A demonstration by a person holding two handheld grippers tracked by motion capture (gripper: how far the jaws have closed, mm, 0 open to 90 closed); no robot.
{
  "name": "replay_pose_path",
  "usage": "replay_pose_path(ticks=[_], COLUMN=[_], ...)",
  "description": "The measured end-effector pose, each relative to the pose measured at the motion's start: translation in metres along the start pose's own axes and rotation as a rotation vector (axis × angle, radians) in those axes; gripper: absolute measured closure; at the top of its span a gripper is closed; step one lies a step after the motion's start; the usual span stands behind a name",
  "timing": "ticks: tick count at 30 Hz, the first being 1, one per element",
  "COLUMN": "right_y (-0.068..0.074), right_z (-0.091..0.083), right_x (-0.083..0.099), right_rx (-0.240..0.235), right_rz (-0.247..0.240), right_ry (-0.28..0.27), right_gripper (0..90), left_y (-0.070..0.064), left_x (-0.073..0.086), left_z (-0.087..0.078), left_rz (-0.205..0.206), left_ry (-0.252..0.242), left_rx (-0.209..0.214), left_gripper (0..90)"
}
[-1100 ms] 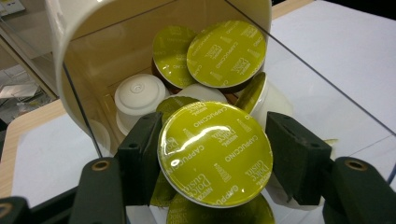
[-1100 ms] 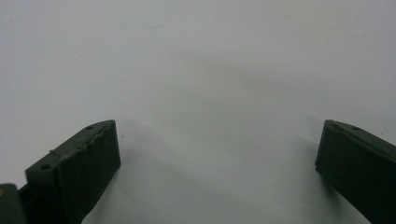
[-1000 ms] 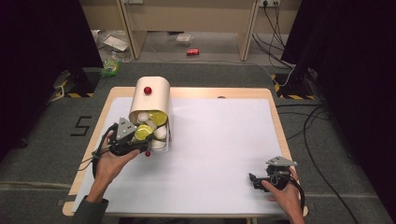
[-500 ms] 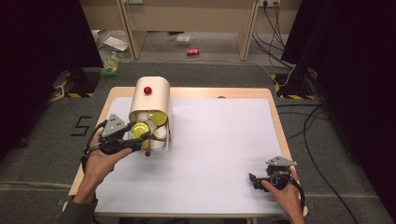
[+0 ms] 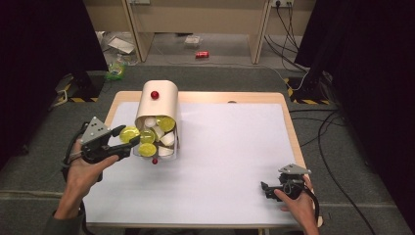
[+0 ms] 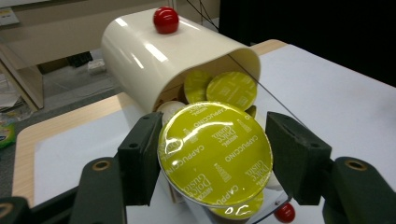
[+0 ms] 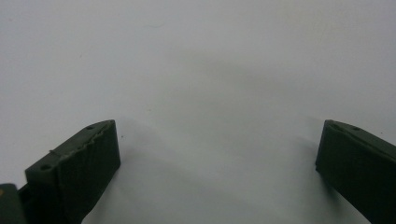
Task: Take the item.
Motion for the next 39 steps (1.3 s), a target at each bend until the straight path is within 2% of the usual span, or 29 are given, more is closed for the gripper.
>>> replay_pose_path(ticks=[13, 18, 29, 39], right_y=[0.000, 0.000, 0.000, 0.000], right_z=[0.000, 0.000, 0.000, 0.000], right_x=[0.000, 0.000, 0.000, 0.000], right_rx=[0.002, 0.002, 0.002, 0.002], right_rz=[0.000, -0.001, -0.001, -0.001], right_ry=[0.001, 0.001, 0.001, 0.001], right_gripper=[0.3, 0.3, 0.3, 0.3], left_y=[0.032, 0.045, 0.056, 0.062], left_x=[0.018, 0.030, 0.057, 0.082], left_z=[-0.014, -0.013, 0.001, 0.018], left_rz=[-0.035, -0.055, -0.072, -0.096], left_ry=[-0.004, 0.000, 0.024, 0.040], left_rx=[-0.087, -0.124, -0.176, -0.187], left_gripper=[38.2, 38.2, 38.2, 38.2])
Point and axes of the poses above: each handheld gripper's, and its own axes: z roughly forward along the jaws, x roughly out of its underside, y roughly to its left, the point moved 1 cm from there along z, roughly forward along the jaws, and after that the axes turned 9 degrees about -z, right-handed, at the moved point
